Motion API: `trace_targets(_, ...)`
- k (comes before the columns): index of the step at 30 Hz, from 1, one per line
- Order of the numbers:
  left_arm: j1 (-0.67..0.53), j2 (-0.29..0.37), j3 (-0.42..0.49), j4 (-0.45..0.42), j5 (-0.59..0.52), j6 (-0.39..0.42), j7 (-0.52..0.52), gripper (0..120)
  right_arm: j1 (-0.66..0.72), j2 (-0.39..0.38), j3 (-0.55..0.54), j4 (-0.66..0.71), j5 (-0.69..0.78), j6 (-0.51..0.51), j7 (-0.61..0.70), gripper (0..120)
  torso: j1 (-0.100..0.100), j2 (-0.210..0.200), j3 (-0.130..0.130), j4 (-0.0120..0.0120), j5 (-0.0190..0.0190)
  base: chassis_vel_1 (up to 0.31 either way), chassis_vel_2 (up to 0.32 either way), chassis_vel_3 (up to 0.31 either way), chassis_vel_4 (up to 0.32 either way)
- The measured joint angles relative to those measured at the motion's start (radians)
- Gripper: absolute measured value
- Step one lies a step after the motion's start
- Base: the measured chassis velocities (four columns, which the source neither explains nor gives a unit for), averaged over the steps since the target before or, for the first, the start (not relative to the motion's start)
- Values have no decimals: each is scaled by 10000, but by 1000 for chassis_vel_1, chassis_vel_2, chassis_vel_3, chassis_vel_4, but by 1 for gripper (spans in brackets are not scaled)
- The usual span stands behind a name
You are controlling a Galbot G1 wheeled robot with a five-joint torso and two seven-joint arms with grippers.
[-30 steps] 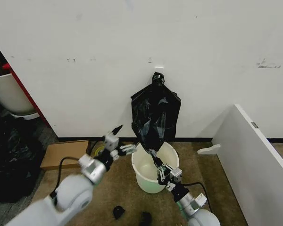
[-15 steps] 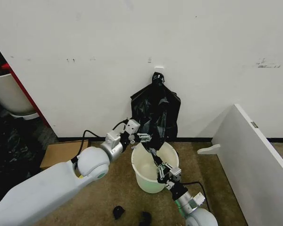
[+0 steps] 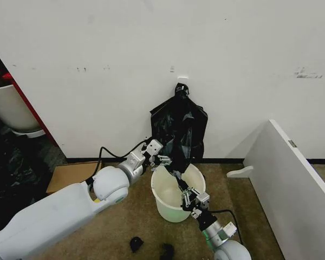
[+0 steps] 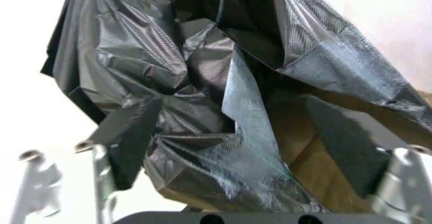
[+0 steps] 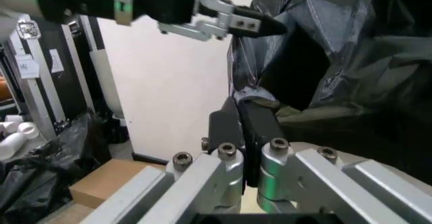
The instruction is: Place the garbage bag over the trash bin.
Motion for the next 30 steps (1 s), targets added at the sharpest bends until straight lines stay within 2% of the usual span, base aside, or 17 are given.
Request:
trace_targets(2,-188,-114,192,155,27,35,4,72,-21,-6,3,66,0,-5,7,0,0,0,0,0,0,0,0,0,0)
trace_targets(4,-245,-146,242,194,28,55,4,69,-32,-15,6,88,0,-8,13,0,0,0,0,0,-1,0,0,0,0)
trace_targets(8,-439,-272,354,327,-152,313,-104,52,-59,-60,57,193,20,-32,36,0,0,0,0,-1,0,0,0,0,0)
trace_targets(13,-425,-293,349,365,-473,553,-199,36,-39,-65,82,223,69,-57,59,0,0,0,0,0,1,0,0,0,0)
trace_targets(17,-370,-393,268,431,-698,659,-283,18,-16,-49,39,283,96,-102,85,0,0,0,0,0,0,0,0,0,0)
trace_targets(18,-370,-393,268,431,-698,659,-283,18,-16,-49,39,283,96,-102,85,0,0,0,0,0,0,0,0,0,0)
trace_targets(23,-310,-413,140,459,-836,721,-365,0,3,-38,8,352,151,-135,132,0,0,0,0,0,0,0,0,0,0)
trace_targets(27,-184,-412,5,459,-844,688,-432,0,5,-41,16,437,228,-169,185,0,0,0,0,0,0,0,0,0,0)
trace_targets(30,148,-419,-384,462,-840,306,-525,0,-47,-74,66,566,263,-209,262,0,0,0,0,-1,0,0,0,0,0)
